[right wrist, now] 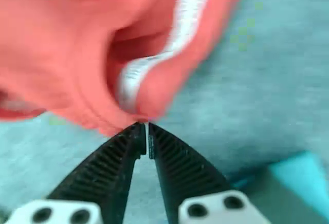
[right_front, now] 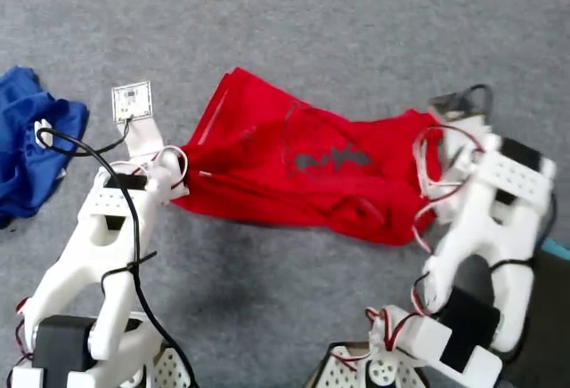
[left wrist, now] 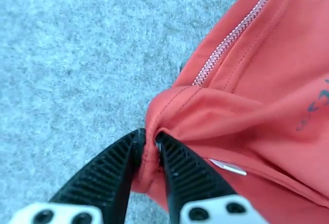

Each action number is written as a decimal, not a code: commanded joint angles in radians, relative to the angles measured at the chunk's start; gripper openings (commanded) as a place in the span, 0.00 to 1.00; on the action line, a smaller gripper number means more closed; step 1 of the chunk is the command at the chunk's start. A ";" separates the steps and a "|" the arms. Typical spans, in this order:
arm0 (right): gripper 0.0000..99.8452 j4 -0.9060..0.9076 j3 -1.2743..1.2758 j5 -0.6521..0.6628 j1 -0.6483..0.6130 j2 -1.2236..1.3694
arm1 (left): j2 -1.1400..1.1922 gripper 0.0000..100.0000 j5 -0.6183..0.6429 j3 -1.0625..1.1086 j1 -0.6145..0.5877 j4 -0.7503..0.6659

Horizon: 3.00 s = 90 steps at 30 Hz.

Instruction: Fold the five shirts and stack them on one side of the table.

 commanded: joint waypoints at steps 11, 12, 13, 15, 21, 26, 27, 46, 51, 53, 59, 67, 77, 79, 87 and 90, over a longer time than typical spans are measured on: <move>0.03 0.356 -0.140 0.064 0.053 -0.268 | -0.007 0.02 0.003 -0.002 -0.012 -0.018; 0.04 0.394 -0.128 0.089 0.051 -0.300 | -0.007 0.02 0.003 -0.002 -0.012 -0.018; 0.04 0.422 -0.108 0.103 0.033 -0.332 | -0.007 0.02 0.003 -0.002 -0.012 -0.018; 0.09 0.446 -0.033 0.118 -0.007 -0.381 | -0.007 0.02 0.003 -0.002 -0.012 -0.018; 0.20 0.324 0.285 0.204 -0.220 -0.461 | -0.007 0.02 0.003 -0.002 -0.012 -0.018; 0.20 0.242 0.424 0.224 -0.403 -0.460 | -0.007 0.02 0.003 -0.002 -0.012 -0.018; 0.20 0.247 0.429 0.239 -0.426 -0.460 | -0.007 0.02 0.003 -0.002 -0.012 -0.018; 0.20 0.245 0.077 0.362 -0.426 -0.077 | -0.007 0.02 0.003 0.002 -0.012 -0.037; 0.20 0.299 -0.019 0.356 -0.432 -0.041 | -0.007 0.02 0.003 0.002 -0.012 -0.037; 0.20 0.301 -0.021 0.354 -0.433 -0.035 | -0.007 0.02 0.003 0.002 -0.012 -0.037; 0.20 0.298 0.010 0.353 -0.452 -0.031 | -0.007 0.02 0.003 0.002 -0.012 -0.037; 0.06 0.244 0.082 0.272 -0.512 -0.031 | -0.007 0.02 0.003 0.002 -0.012 -0.037; 0.04 0.198 0.094 0.265 -0.478 -0.041 | -0.007 0.02 0.003 0.003 -0.012 -0.037; 0.04 0.218 0.064 0.255 -0.456 -0.041 | -0.007 0.02 0.003 0.003 -0.012 -0.037; 0.12 0.327 0.007 0.281 -0.458 -0.059 | -0.007 0.02 0.003 0.003 -0.012 -0.037; 0.20 0.333 0.027 0.284 -0.461 -0.117 | -0.007 0.02 0.003 0.003 -0.012 -0.037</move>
